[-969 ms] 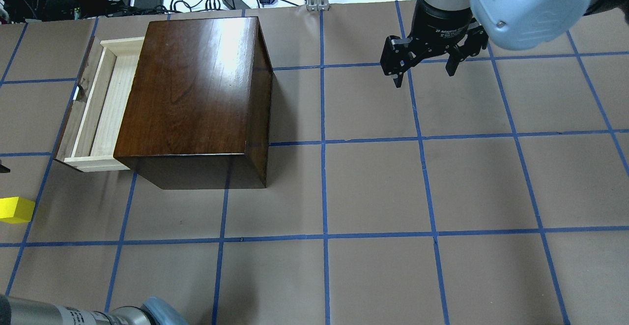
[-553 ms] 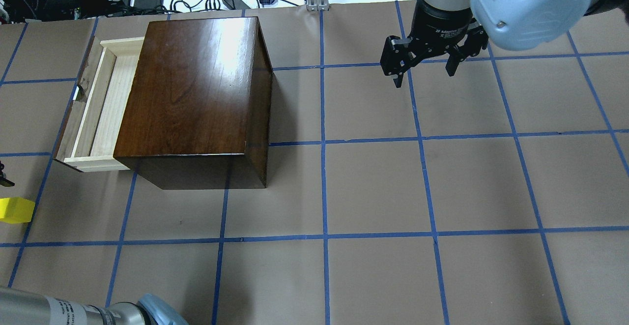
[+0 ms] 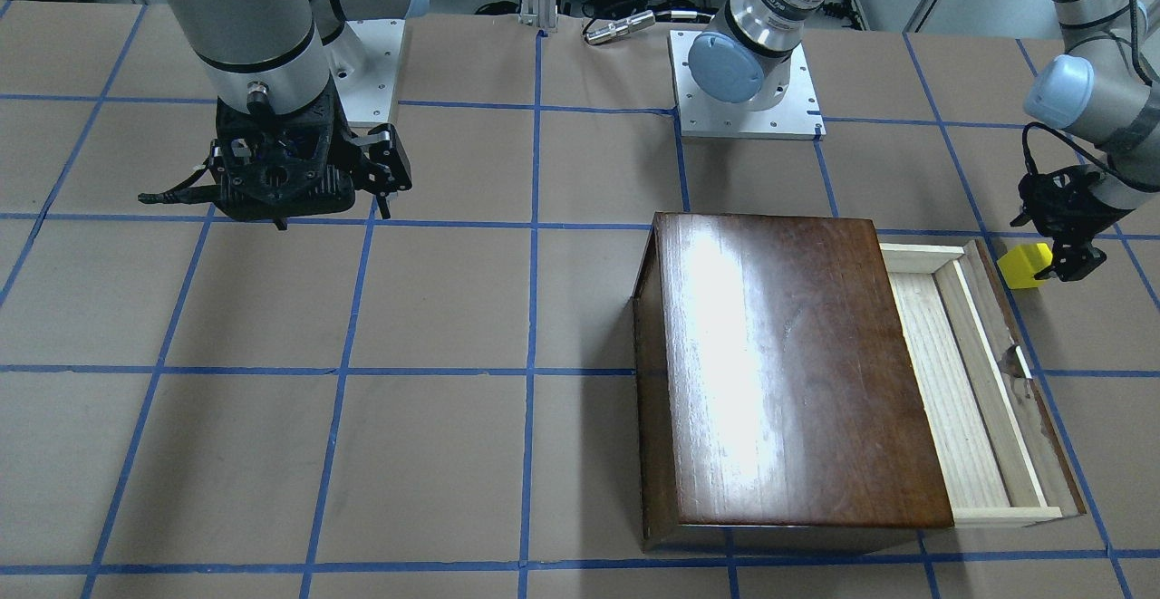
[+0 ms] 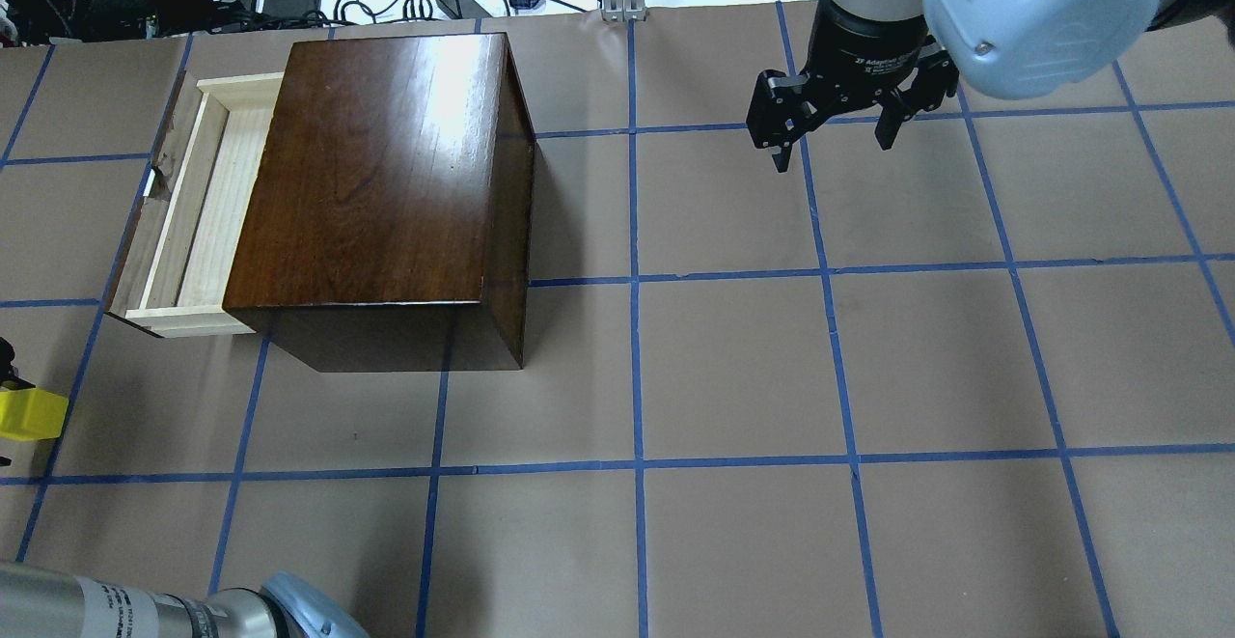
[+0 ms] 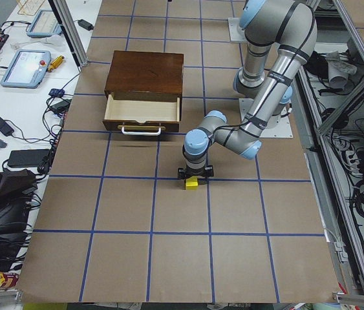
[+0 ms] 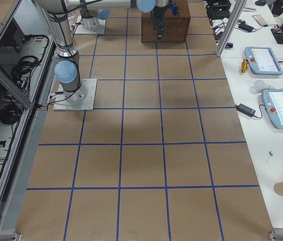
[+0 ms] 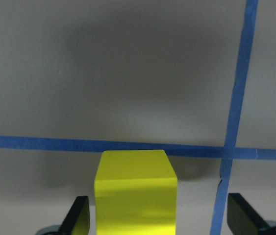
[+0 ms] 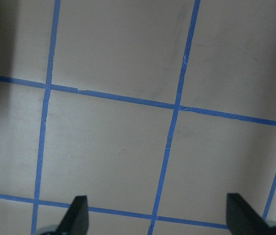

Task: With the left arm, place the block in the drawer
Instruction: 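Close the left gripper on the yellow cube and lift it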

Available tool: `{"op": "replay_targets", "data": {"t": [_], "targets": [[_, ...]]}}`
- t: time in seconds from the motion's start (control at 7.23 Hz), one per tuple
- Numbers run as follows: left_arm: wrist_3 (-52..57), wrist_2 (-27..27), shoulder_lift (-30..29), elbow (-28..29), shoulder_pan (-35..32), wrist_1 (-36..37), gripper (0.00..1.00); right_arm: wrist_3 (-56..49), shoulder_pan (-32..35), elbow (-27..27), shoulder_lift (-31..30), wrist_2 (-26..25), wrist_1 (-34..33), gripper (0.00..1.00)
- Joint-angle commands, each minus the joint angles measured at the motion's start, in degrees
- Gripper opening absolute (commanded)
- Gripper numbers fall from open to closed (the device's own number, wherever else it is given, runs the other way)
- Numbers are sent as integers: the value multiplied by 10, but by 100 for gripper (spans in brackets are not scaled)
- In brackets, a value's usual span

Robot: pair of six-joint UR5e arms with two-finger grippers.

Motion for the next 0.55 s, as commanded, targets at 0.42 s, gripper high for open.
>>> {"op": "replay_targets", "data": {"t": [0.42], "targets": [[22,-30,-30,0,5,22,100,1,0,0,0,0,0,100]]}}
